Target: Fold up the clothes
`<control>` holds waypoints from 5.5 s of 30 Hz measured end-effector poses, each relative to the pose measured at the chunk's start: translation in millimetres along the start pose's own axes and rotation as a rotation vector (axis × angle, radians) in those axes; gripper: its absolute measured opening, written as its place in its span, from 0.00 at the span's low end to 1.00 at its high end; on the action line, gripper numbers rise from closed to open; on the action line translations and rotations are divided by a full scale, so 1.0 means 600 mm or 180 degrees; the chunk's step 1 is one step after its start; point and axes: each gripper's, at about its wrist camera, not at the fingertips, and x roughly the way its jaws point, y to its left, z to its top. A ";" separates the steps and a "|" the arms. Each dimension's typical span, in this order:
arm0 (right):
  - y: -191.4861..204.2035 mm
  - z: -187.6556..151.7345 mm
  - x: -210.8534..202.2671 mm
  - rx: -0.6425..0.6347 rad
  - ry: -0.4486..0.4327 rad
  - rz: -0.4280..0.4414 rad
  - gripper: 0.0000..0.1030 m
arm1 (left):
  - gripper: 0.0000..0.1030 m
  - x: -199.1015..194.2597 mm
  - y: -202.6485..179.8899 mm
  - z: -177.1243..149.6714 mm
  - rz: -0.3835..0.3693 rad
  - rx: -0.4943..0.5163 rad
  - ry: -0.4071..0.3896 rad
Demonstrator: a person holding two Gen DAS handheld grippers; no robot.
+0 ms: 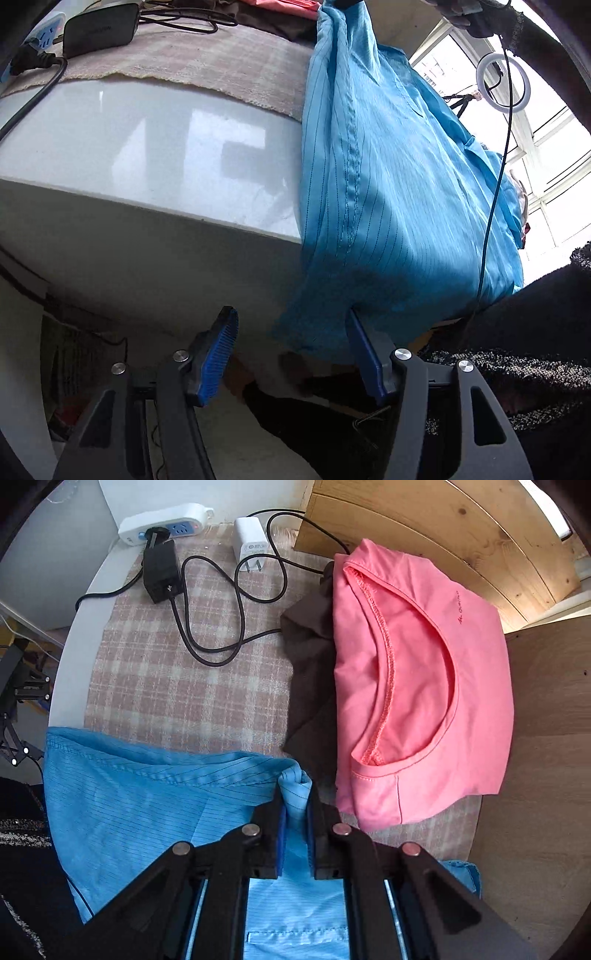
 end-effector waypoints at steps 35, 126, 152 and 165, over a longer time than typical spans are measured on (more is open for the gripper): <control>0.048 -0.251 -0.126 0.0054 -0.0983 -0.0529 0.07 | 0.03 -0.058 -0.337 -0.037 0.0890 0.0478 -0.0511; 0.473 -0.427 0.002 0.3769 -0.0955 0.1403 0.31 | 0.38 0.007 -0.226 -0.081 0.0441 0.2610 0.0338; 0.457 -0.439 -0.054 0.3952 -0.0611 0.0824 0.02 | 0.41 0.021 -0.262 -0.068 -0.0221 0.3162 0.0422; 0.428 -0.501 -0.099 0.3992 -0.0551 0.0707 0.02 | 0.20 0.086 -0.373 -0.081 -0.0699 0.3653 0.0488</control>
